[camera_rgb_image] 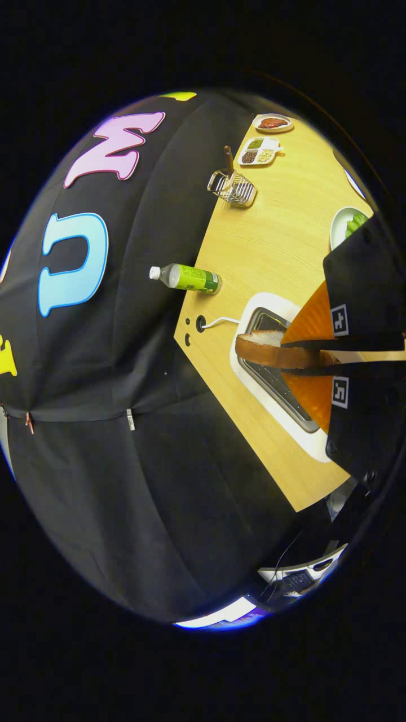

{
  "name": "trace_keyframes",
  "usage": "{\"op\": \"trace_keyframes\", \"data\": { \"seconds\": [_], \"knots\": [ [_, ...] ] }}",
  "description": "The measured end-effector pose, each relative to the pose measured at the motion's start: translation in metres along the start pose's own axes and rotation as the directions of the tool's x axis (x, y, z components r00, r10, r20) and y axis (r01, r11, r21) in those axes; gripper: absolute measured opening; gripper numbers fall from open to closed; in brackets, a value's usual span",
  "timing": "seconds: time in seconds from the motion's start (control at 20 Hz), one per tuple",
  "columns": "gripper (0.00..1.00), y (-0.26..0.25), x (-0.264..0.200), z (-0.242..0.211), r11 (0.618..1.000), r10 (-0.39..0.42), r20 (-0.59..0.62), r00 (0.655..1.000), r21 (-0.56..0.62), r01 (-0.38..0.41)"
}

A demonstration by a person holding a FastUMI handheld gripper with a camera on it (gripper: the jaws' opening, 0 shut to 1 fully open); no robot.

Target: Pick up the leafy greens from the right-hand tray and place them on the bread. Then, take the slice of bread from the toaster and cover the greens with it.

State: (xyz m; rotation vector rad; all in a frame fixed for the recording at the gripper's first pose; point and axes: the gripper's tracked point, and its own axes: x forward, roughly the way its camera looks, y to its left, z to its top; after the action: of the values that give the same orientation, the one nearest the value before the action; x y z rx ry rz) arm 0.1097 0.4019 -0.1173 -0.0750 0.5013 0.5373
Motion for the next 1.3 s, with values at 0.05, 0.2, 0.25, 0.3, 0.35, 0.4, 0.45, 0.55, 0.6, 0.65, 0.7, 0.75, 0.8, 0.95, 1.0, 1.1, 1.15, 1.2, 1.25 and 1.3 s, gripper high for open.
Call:
{"op": "trace_keyframes", "data": {
  "seconds": [0.05,0.2,0.25,0.3,0.35,0.4,0.45,0.55,0.6,0.65,0.7,0.75,0.8,0.95,1.0,1.1,1.15,1.2,1.25,1.3],
  "knots": [
    [0.11,-0.002,-0.004,0.007,1.000,-0.005,0.016,1.000,0.014,0.005],
    [0.11,-0.006,-0.017,0.022,0.999,-0.002,0.049,0.999,0.054,-0.001],
    [0.11,-0.008,-0.021,0.027,0.998,0.001,0.059,0.998,0.070,-0.005],
    [0.11,-0.010,-0.027,0.032,0.996,0.002,0.070,0.998,0.085,-0.008],
    [0.11,-0.012,-0.031,0.036,0.995,0.001,0.080,0.997,0.097,-0.009],
    [0.11,-0.015,-0.035,0.039,0.994,0.007,0.088,0.996,0.107,-0.017],
    [0.11,-0.018,-0.040,0.042,0.993,0.005,0.091,0.996,0.115,-0.016],
    [0.11,-0.031,-0.050,0.046,0.993,-0.010,0.106,0.994,0.118,-0.003],
    [0.11,-0.037,-0.054,0.046,0.993,-0.016,0.112,0.994,0.121,0.002],
    [0.11,-0.045,-0.058,0.045,0.992,-0.025,0.116,0.993,0.130,0.010],
    [0.11,-0.054,-0.063,0.044,0.990,-0.037,0.118,0.992,0.140,0.020],
    [0.11,-0.064,-0.067,0.041,0.988,-0.052,0.116,0.992,0.151,0.034],
    [0.11,-0.072,-0.071,0.037,0.985,-0.064,0.112,0.992,0.164,0.045],
    [0.11,-0.092,-0.077,0.014,0.971,-0.089,0.068,0.994,0.230,0.072],
    [0.11,-0.100,-0.078,0.005,0.968,-0.102,0.055,0.993,0.237,0.087],
    [0.11,-0.116,-0.082,-0.014,0.961,-0.129,0.028,0.991,0.249,0.118],
    [0.11,-0.123,-0.082,-0.024,0.956,-0.136,0.012,0.991,0.263,0.128],
    [0.11,-0.127,-0.083,-0.035,0.949,-0.137,-0.003,0.991,0.287,0.132],
    [0.11,-0.133,-0.082,-0.044,0.939,-0.139,-0.017,0.990,0.315,0.138],
    [0.11,-0.138,-0.082,-0.054,0.928,-0.143,-0.034,0.989,0.343,0.146]
  ]
}}
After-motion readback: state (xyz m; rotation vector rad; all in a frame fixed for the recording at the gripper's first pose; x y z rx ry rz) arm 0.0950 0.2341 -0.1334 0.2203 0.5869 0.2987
